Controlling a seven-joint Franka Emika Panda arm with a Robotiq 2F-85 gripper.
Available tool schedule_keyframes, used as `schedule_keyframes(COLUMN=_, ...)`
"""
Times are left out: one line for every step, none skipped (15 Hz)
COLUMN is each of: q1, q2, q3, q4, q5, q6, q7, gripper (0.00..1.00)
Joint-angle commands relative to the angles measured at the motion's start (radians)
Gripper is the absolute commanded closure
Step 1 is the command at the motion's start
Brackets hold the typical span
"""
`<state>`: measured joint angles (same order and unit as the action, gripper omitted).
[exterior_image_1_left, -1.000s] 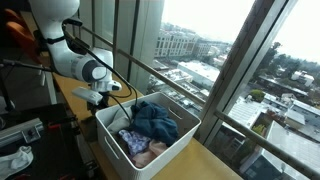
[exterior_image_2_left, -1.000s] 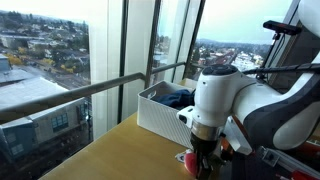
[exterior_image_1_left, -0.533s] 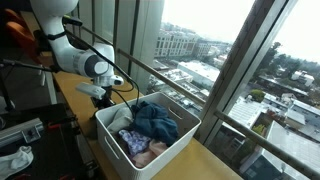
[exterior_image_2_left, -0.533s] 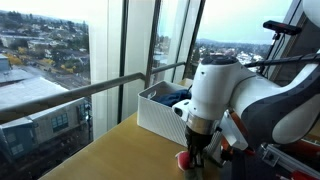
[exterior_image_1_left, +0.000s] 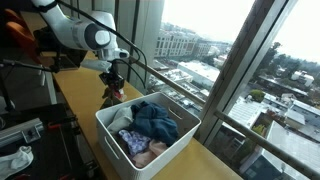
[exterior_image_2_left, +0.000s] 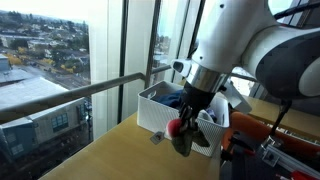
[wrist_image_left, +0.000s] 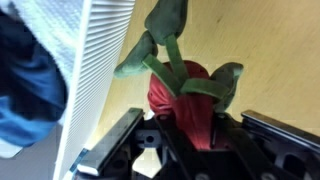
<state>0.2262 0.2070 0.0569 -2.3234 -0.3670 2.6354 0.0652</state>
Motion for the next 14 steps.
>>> schedule_keyframes(q1=-0.043, q2=-0.156, q3=-0.007, q4=-0.007, q5=-0.015, q6=-0.074, q7=-0.031, gripper=0.96)
schedule_keyframes(q1=-0.063, q2=-0.185, q3=-0.009, q4=-0.008, q5=-0.008, q6=-0.079, q7=-0.045, gripper=0.96)
schedule_keyframes(q1=-0.082, q2=-0.204, q3=-0.015, q4=-0.003, q5=-0.009, q6=-0.084, q7=-0.048, gripper=0.96)
schedule_keyframes(q1=-0.102, q2=-0.225, q3=-0.017, q4=-0.004, q5=-0.001, q6=-0.086, q7=-0.064, gripper=0.96)
schedule_keyframes(q1=-0.124, q2=-0.235, q3=-0.025, q4=-0.001, q5=-0.012, q6=-0.084, q7=-0.062, gripper=0.96)
schedule_keyframes(q1=-0.145, q2=-0.241, q3=-0.032, q4=0.0, q5=-0.021, q6=-0.08, q7=-0.061, gripper=0.96)
schedule_keyframes(q1=-0.166, q2=-0.24, q3=-0.041, q4=0.002, q5=-0.023, q6=-0.075, q7=-0.067, gripper=0.96)
schedule_keyframes(q1=-0.184, q2=-0.238, q3=-0.049, q4=0.001, q5=-0.019, q6=-0.069, q7=-0.077, gripper=0.96)
schedule_keyframes(q1=-0.201, q2=-0.226, q3=-0.058, q4=-0.003, q5=-0.023, q6=-0.059, q7=-0.078, gripper=0.96)
schedule_keyframes(q1=-0.214, q2=-0.217, q3=-0.064, q4=-0.006, q5=-0.024, q6=-0.056, q7=-0.08, gripper=0.96)
schedule_keyframes(q1=-0.226, q2=-0.202, q3=-0.07, q4=-0.013, q5=-0.029, q6=-0.047, q7=-0.078, gripper=0.96)
schedule_keyframes(q1=-0.237, q2=-0.182, q3=-0.076, q4=-0.023, q5=-0.036, q6=-0.033, q7=-0.073, gripper=0.96)
schedule_keyframes(q1=-0.244, q2=-0.165, q3=-0.081, q4=-0.03, q5=-0.038, q6=-0.027, q7=-0.07, gripper=0.96)
schedule_keyframes(q1=-0.251, q2=-0.144, q3=-0.087, q4=-0.043, q5=-0.04, q6=-0.014, q7=-0.069, gripper=0.96)
